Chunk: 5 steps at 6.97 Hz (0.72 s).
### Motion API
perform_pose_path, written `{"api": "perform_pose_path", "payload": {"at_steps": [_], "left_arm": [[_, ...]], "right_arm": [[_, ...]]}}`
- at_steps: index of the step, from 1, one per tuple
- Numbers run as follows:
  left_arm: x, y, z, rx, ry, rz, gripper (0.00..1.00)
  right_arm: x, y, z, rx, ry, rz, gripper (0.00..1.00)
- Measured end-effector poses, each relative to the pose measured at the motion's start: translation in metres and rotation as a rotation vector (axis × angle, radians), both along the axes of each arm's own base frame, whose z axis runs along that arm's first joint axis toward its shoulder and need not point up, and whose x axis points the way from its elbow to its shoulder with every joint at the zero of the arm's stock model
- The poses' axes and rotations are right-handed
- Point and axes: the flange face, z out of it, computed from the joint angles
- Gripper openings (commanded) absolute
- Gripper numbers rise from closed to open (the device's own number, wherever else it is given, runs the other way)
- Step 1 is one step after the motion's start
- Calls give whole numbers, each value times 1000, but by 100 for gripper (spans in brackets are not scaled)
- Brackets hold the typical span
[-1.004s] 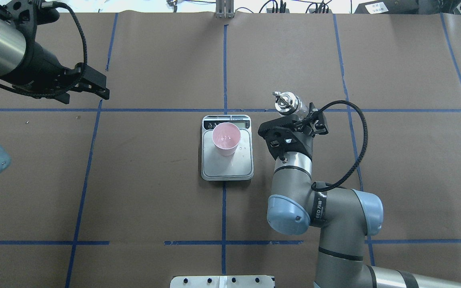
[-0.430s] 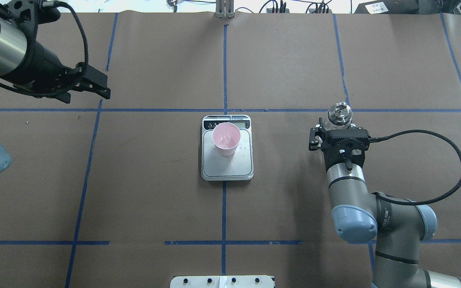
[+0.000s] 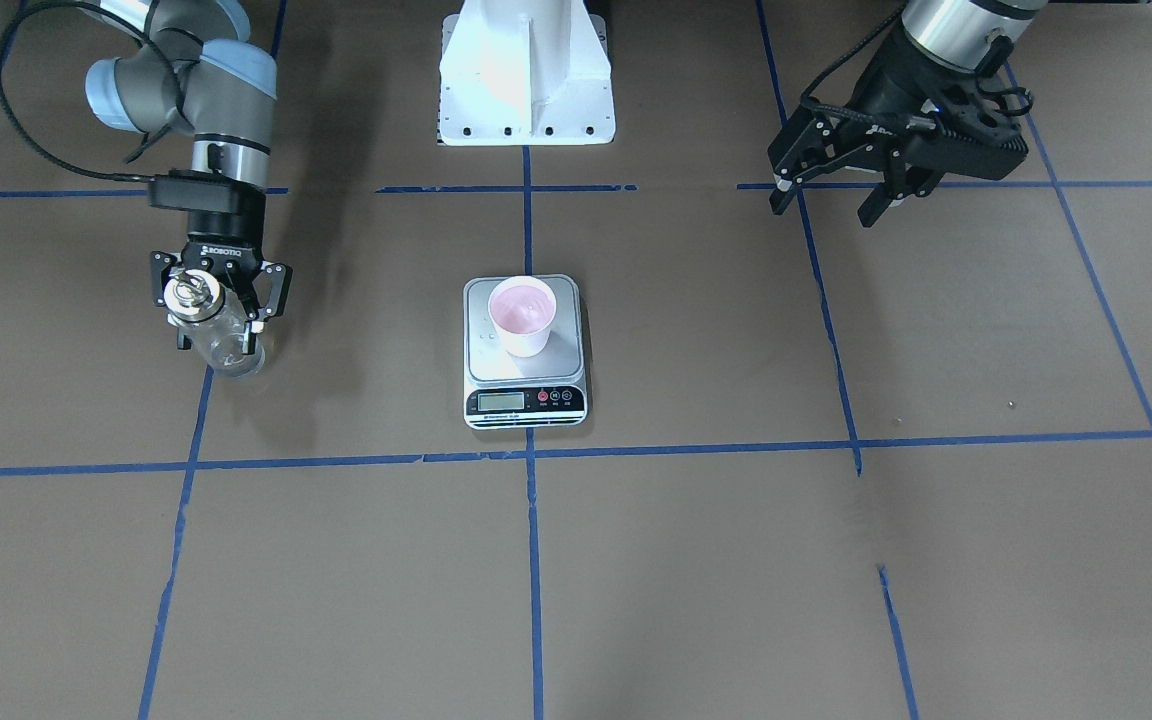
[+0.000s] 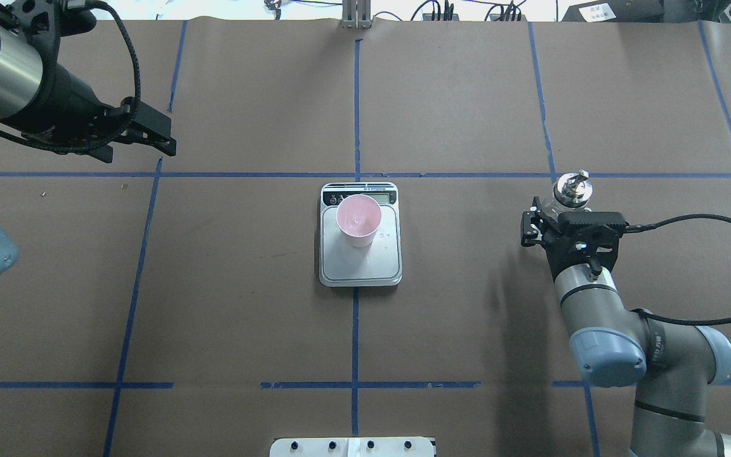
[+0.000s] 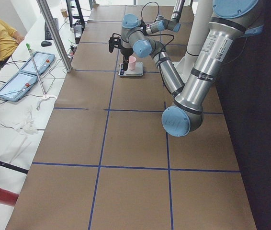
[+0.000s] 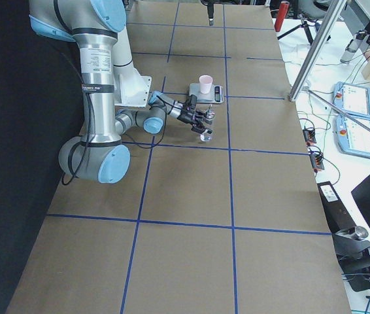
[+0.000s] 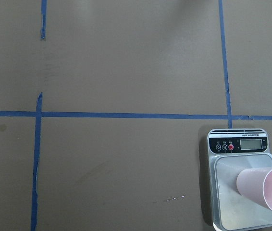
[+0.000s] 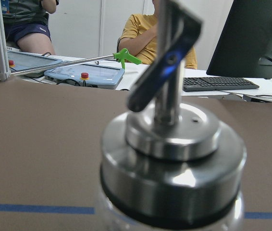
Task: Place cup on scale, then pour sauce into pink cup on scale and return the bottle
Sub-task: 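Carry the bottle back to its starting spot with the right gripper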
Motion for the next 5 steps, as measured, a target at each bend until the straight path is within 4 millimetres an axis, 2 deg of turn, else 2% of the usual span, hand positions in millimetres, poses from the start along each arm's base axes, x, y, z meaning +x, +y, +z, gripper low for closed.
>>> {"api": "perform_pose_path", "payload": {"at_steps": [2, 5], "left_arm": [[-2, 3, -4, 2, 5, -4, 100], [-4, 6, -7, 6, 10, -4, 100]], "right_arm": [[15, 2, 16, -28, -30, -34, 0], [16, 3, 19, -38, -38, -48, 0]]}}
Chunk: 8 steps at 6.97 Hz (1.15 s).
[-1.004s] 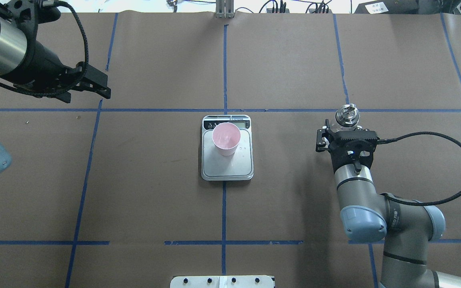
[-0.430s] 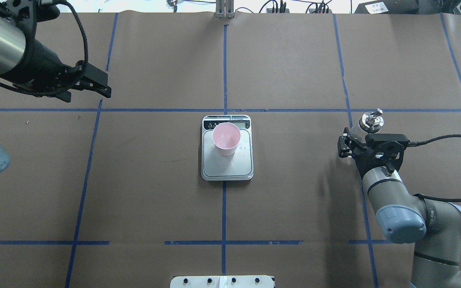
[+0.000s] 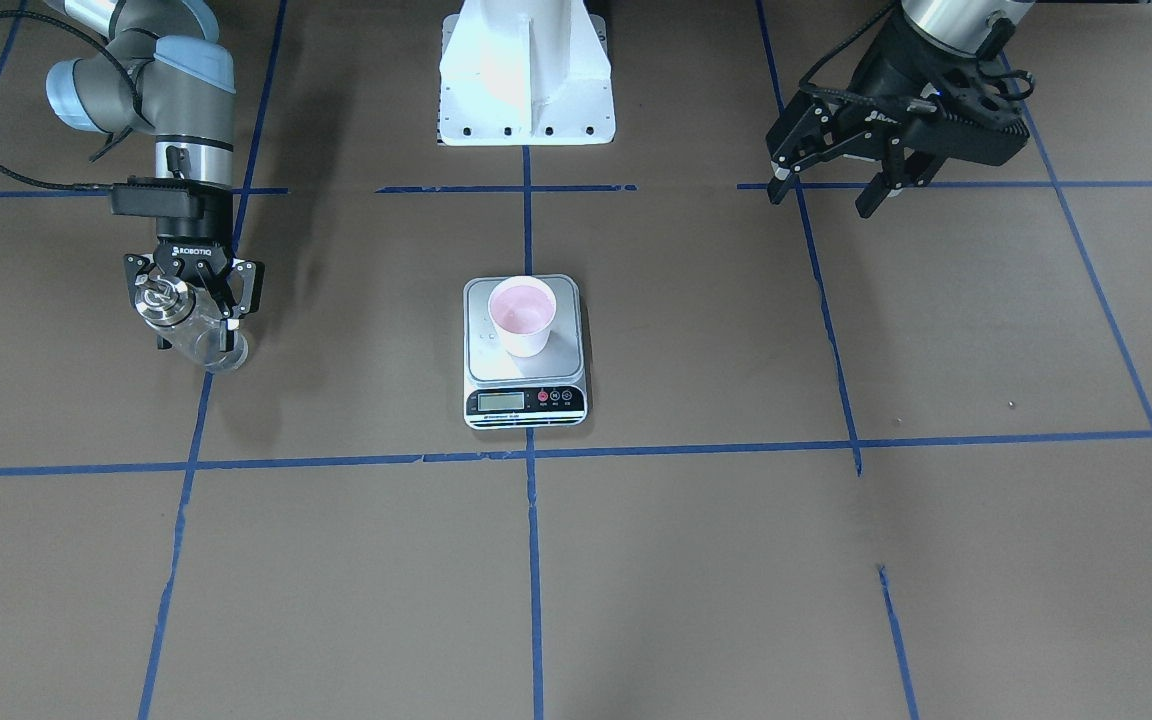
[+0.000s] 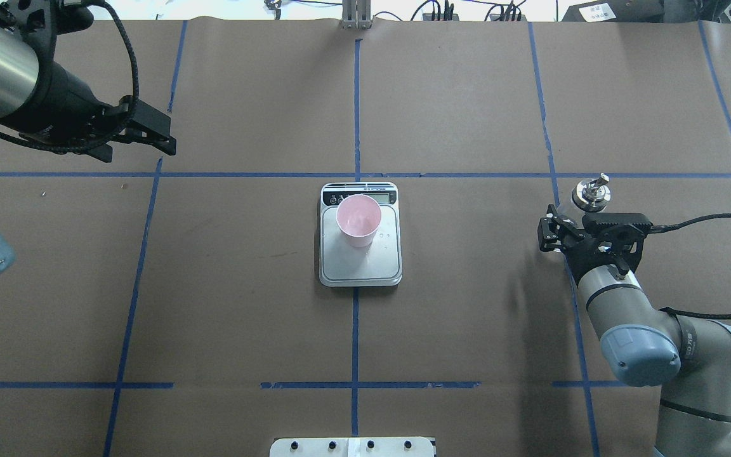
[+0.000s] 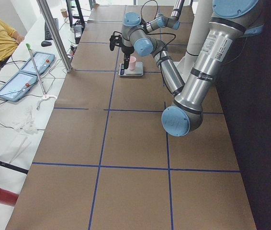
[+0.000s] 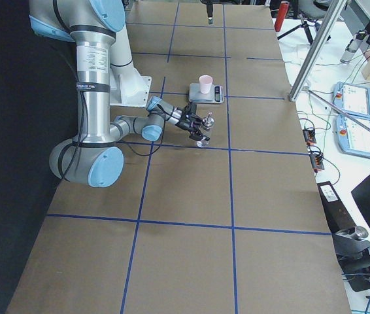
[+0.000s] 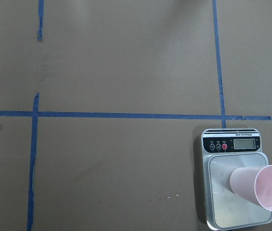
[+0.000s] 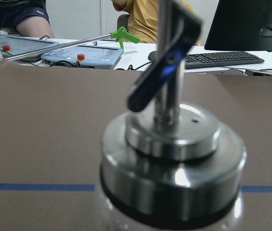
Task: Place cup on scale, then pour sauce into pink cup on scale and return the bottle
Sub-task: 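Carry the bottle back to its starting spot with the right gripper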
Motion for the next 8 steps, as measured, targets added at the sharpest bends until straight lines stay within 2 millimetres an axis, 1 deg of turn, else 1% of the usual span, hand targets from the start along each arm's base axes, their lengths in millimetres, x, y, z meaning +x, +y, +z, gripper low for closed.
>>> {"api": "perform_pose_path", "payload": {"at_steps": [5, 8], "left_arm": [[-2, 1, -2, 5, 4, -2, 100], [-3, 2, -2, 6, 4, -3, 100]], "right_arm": [[-5, 1, 0, 0, -4, -2, 0], [-8, 1, 4, -1, 3, -2, 0]]}}
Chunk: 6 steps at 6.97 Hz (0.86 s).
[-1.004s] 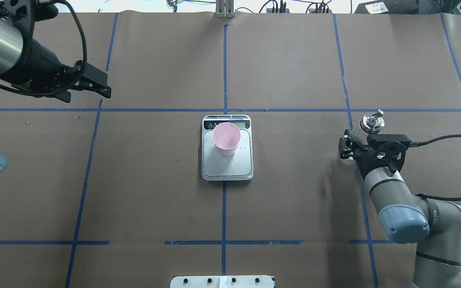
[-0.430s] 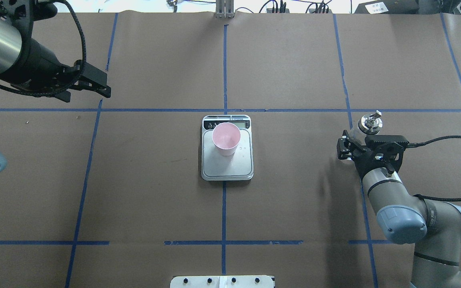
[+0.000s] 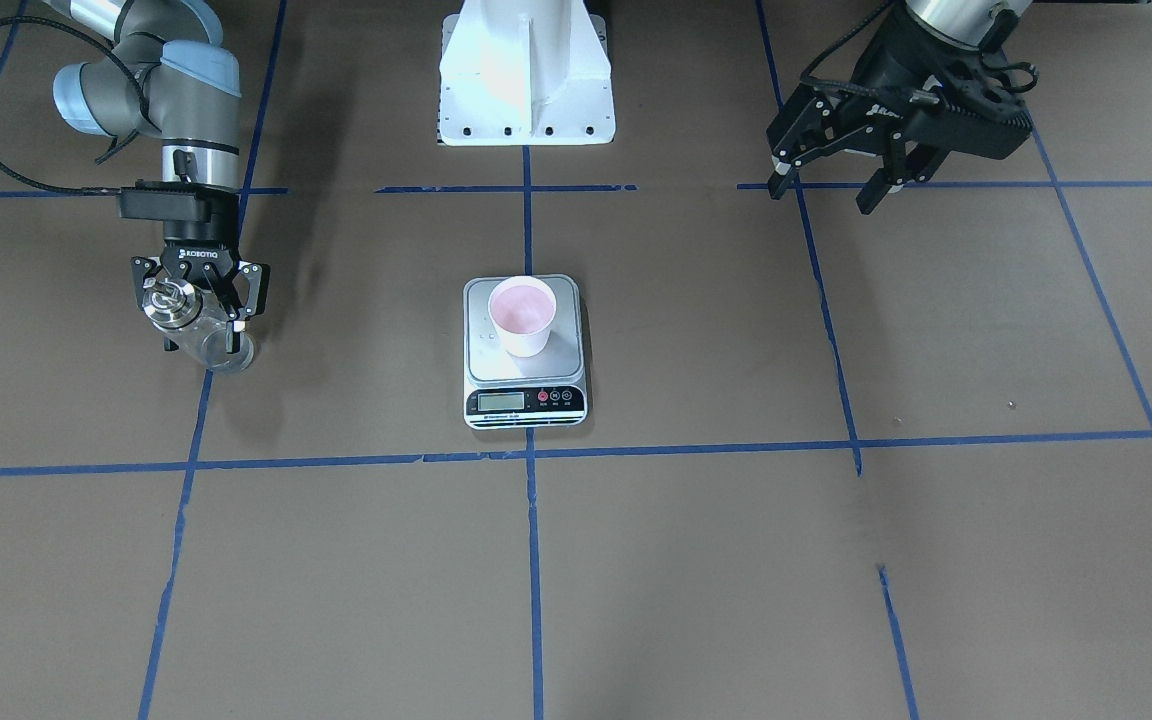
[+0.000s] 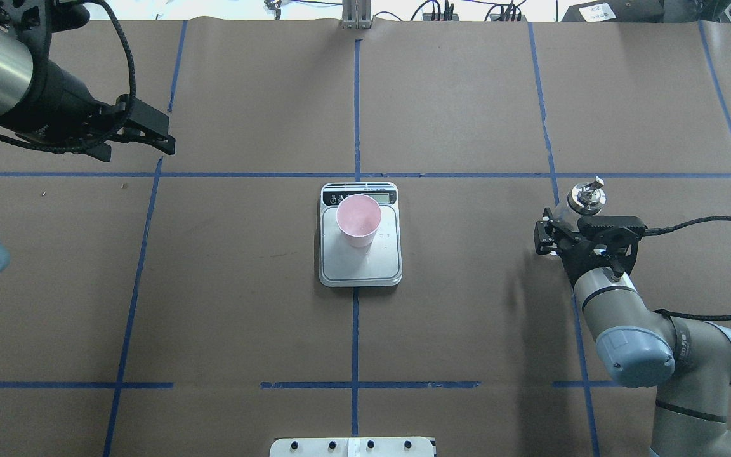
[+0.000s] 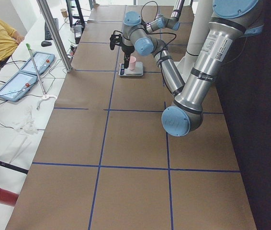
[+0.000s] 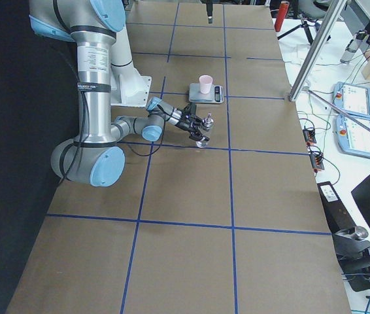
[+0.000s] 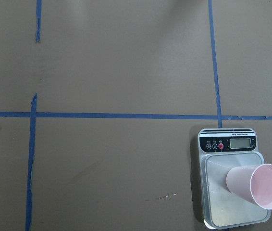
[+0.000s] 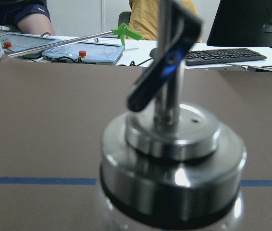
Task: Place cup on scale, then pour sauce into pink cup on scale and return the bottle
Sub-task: 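Carry the bottle back to its starting spot with the right gripper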
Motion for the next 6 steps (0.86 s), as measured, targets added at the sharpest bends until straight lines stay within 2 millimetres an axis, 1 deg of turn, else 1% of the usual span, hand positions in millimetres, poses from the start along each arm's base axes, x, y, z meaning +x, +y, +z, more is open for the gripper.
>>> {"api": "perform_pose_path", "payload": {"at_steps": [2, 3, 4, 6], "left_arm": [[-1, 1, -1, 0, 1, 0, 100], [-1, 2, -2, -4, -2, 0, 100], [-2, 3, -3, -4, -3, 1, 100], [-3, 4, -4, -4, -2, 0, 100]], "right_arm": [[-2, 0, -1, 0, -1, -2, 0], [-2, 1, -1, 0, -1, -3, 23], [-3, 1, -1, -1, -1, -4, 99], [-5, 1, -1, 0, -2, -5, 100]]}}
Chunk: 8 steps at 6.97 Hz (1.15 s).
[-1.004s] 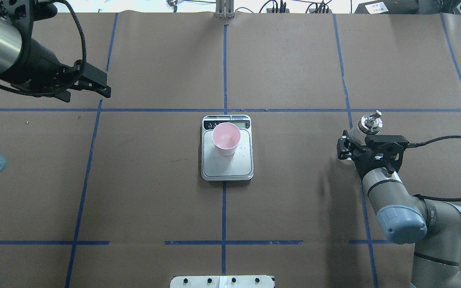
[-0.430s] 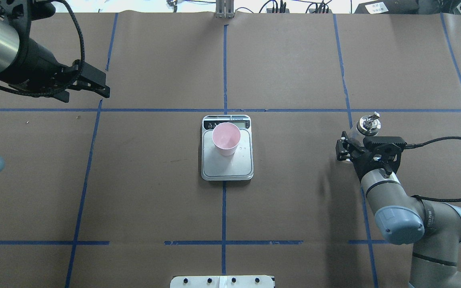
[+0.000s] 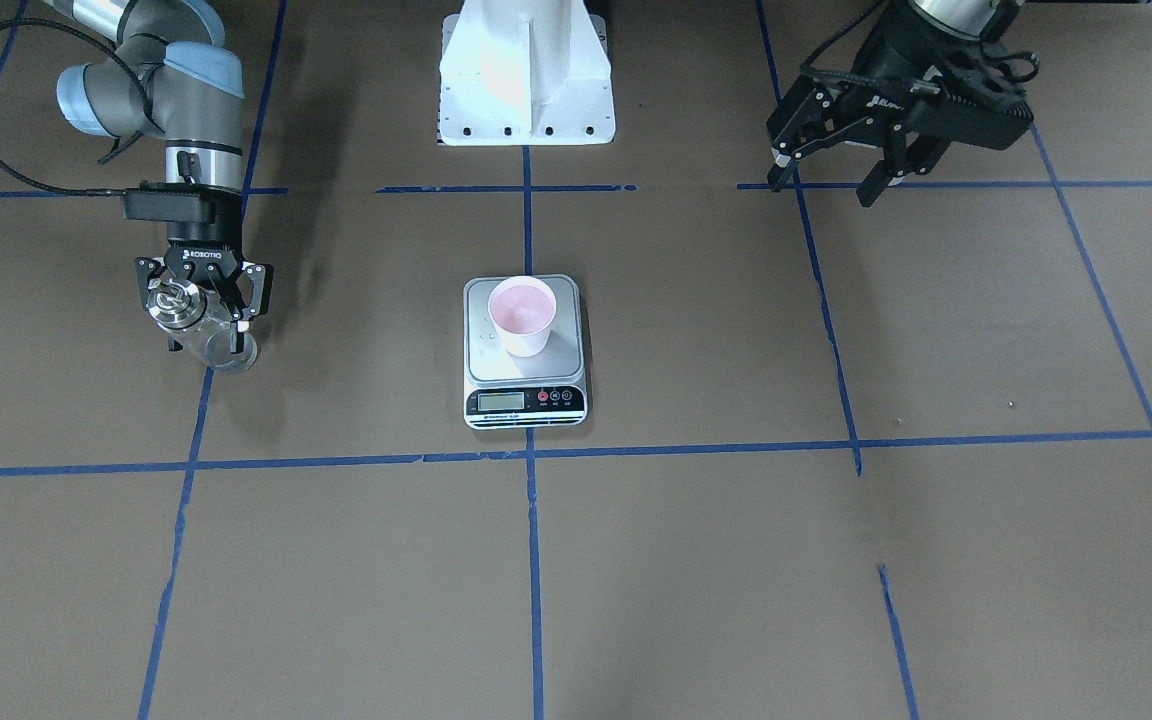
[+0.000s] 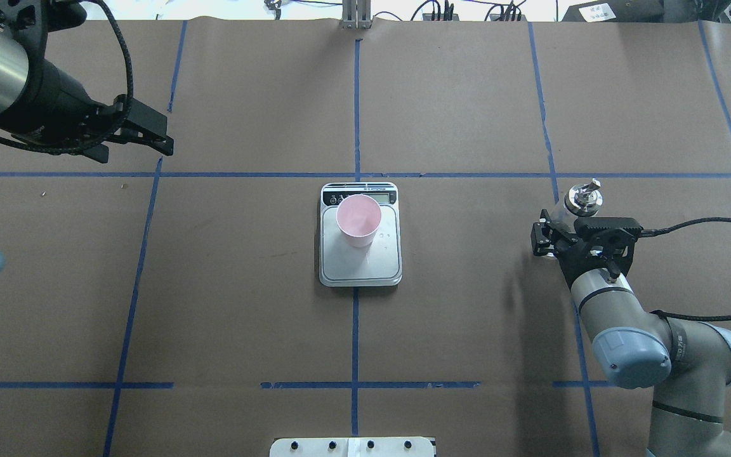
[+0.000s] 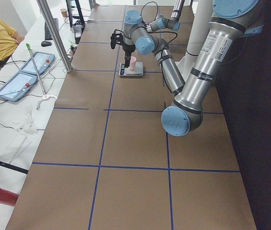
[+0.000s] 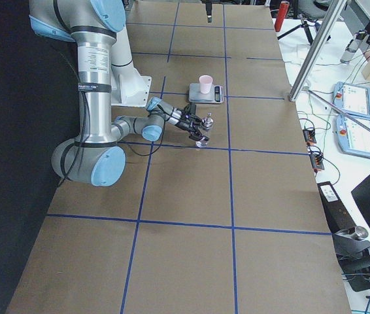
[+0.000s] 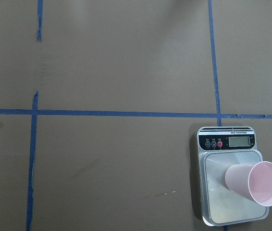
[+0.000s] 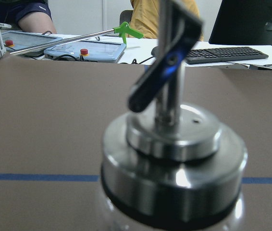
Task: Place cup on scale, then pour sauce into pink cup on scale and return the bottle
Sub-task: 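Carry the bottle back to its starting spot with the right gripper, then lower the glass bottle onto the table and open the right gripper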
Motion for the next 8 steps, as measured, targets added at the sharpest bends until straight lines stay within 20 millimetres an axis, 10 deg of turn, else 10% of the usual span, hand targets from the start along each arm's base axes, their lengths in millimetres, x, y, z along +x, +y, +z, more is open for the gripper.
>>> {"api": "perform_pose_path", "payload": {"at_steps": [8], "left_arm": [[0, 0, 2, -4, -3, -1, 100]], "right_arm": [[21, 35, -11, 7, -39, -44, 100]]}}
